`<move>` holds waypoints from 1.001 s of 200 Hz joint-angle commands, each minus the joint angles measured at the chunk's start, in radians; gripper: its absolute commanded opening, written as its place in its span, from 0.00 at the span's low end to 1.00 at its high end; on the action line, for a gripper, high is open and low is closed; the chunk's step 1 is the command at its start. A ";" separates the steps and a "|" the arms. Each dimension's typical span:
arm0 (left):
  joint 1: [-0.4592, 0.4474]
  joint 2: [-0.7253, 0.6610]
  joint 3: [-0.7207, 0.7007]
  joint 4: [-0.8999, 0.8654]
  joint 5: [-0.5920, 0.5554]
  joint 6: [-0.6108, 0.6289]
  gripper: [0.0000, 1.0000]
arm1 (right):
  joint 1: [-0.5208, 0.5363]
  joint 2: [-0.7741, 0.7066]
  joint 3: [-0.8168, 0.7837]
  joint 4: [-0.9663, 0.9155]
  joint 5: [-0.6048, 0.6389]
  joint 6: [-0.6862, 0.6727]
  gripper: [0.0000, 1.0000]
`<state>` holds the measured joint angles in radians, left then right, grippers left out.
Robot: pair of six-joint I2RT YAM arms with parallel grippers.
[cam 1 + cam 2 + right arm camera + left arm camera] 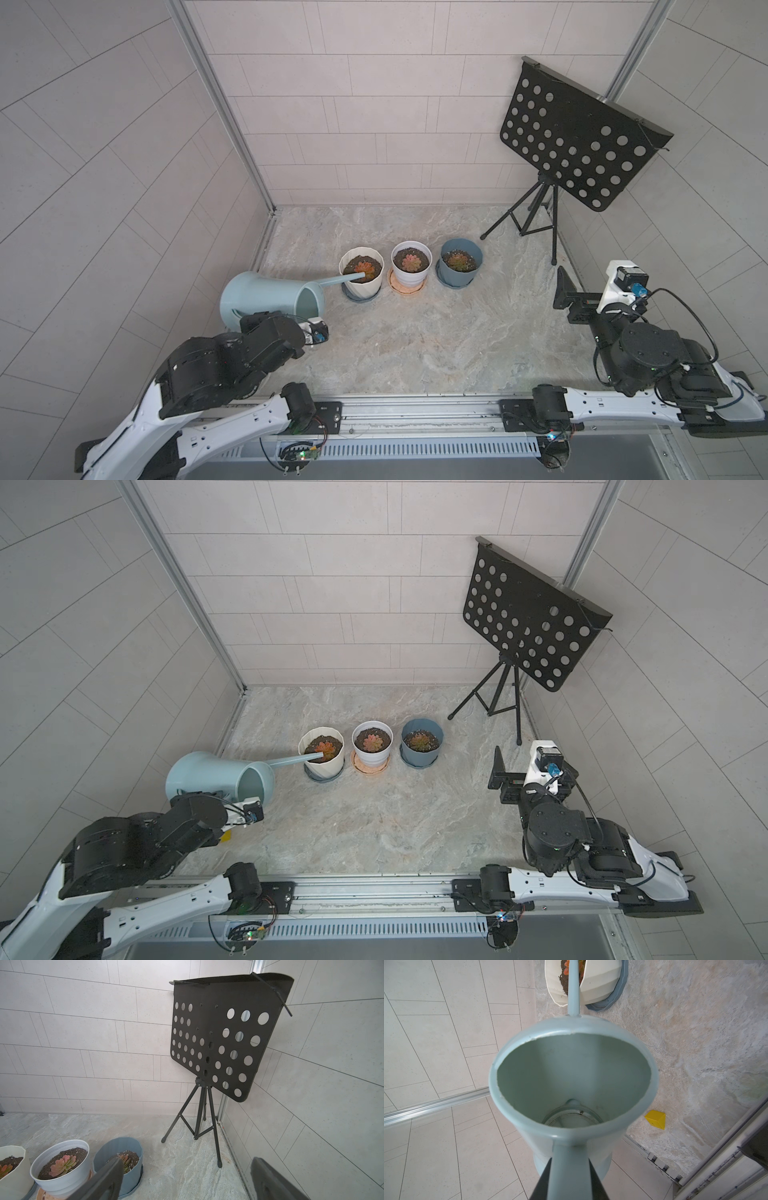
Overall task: Water the succulent around the soil edge
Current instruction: Water the soil of the potted plant with water.
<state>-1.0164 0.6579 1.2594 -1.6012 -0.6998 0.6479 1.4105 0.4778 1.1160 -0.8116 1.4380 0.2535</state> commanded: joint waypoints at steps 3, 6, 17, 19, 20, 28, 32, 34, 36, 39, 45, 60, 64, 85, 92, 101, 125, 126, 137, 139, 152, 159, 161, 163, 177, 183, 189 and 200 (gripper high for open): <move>-0.011 0.021 0.041 -0.108 -0.045 0.009 0.00 | -0.004 -0.005 0.000 0.001 0.013 -0.011 1.00; -0.012 0.024 0.041 -0.109 -0.047 0.009 0.00 | -0.005 -0.006 -0.002 0.001 0.014 -0.011 1.00; -0.016 0.029 0.045 -0.107 -0.050 0.011 0.00 | -0.005 -0.010 -0.003 0.001 0.015 -0.011 1.00; -0.016 0.030 0.045 -0.107 -0.051 0.010 0.00 | -0.004 -0.011 -0.003 0.001 0.014 -0.010 1.00; -0.017 0.030 0.046 -0.108 -0.051 0.010 0.00 | -0.005 -0.011 -0.003 0.002 0.013 -0.010 1.00; -0.017 0.035 0.048 -0.107 -0.052 0.010 0.00 | -0.004 -0.014 -0.005 0.002 0.013 -0.011 1.00; -0.019 0.038 0.049 -0.105 -0.053 0.010 0.00 | -0.004 -0.015 -0.005 0.002 0.013 -0.010 1.00; -0.019 0.038 0.049 -0.105 -0.053 0.011 0.00 | -0.005 -0.015 -0.004 0.002 0.014 -0.011 1.00; -0.020 0.040 0.049 -0.105 -0.054 0.010 0.00 | -0.004 -0.016 -0.005 0.002 0.014 -0.010 1.00; -0.021 0.043 0.051 -0.105 -0.055 0.012 0.00 | -0.005 -0.018 -0.007 0.002 0.013 -0.011 1.00; -0.023 0.047 0.052 -0.105 -0.058 0.012 0.00 | -0.005 -0.019 -0.007 0.002 0.013 -0.011 1.00; -0.030 0.059 0.056 -0.103 -0.063 0.013 0.00 | -0.004 -0.020 -0.009 0.002 0.014 -0.011 1.00; -0.033 0.063 0.059 -0.103 -0.065 0.013 0.00 | -0.005 -0.021 -0.009 0.002 0.014 -0.010 1.00; -0.046 0.080 0.064 -0.099 -0.080 0.016 0.00 | -0.005 -0.025 -0.012 0.002 0.014 -0.009 1.00; -0.051 0.085 0.069 -0.097 -0.084 0.017 0.00 | -0.004 -0.027 -0.014 0.001 0.014 -0.007 1.00; -0.056 0.092 0.071 -0.096 -0.091 0.019 0.00 | -0.004 -0.028 -0.013 0.002 0.014 -0.009 1.00; -0.064 0.105 0.068 -0.084 -0.105 0.029 0.00 | -0.005 -0.033 -0.013 0.001 0.013 -0.011 1.00; -0.064 0.106 0.068 -0.083 -0.105 0.030 0.00 | -0.004 -0.033 -0.013 0.002 0.013 -0.010 1.00; -0.066 0.107 0.063 -0.070 -0.108 0.041 0.00 | -0.004 -0.033 -0.016 0.001 0.013 -0.011 1.00; -0.067 0.107 0.063 -0.067 -0.109 0.043 0.00 | -0.004 -0.033 -0.016 0.000 0.014 -0.011 1.00; -0.066 0.108 0.060 -0.051 -0.113 0.058 0.00 | -0.005 -0.034 -0.015 0.002 0.014 -0.011 1.00; -0.067 0.108 0.059 -0.042 -0.113 0.067 0.00 | -0.005 -0.035 -0.015 0.001 0.014 -0.012 1.00; -0.067 0.110 0.059 -0.040 -0.112 0.070 0.00 | -0.005 -0.034 -0.015 0.001 0.014 -0.013 1.00; -0.067 0.110 0.058 -0.038 -0.111 0.071 0.00 | -0.004 -0.034 -0.016 0.002 0.013 -0.013 1.00; -0.067 0.112 0.054 -0.023 -0.111 0.084 0.00 | -0.004 -0.036 -0.014 0.001 0.013 -0.013 1.00; -0.067 0.112 0.054 -0.017 -0.110 0.087 0.00 | -0.005 -0.036 -0.013 0.001 0.014 -0.012 1.00; -0.067 0.112 0.053 -0.009 -0.106 0.091 0.00 | -0.005 -0.037 -0.015 0.002 0.013 -0.013 1.00; -0.066 0.112 0.050 0.006 -0.104 0.100 0.00 | -0.004 -0.038 -0.015 0.001 0.014 -0.012 1.00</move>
<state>-1.0801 0.7677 1.2995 -1.6012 -0.7525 0.7113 1.4105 0.4503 1.1065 -0.8116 1.4387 0.2489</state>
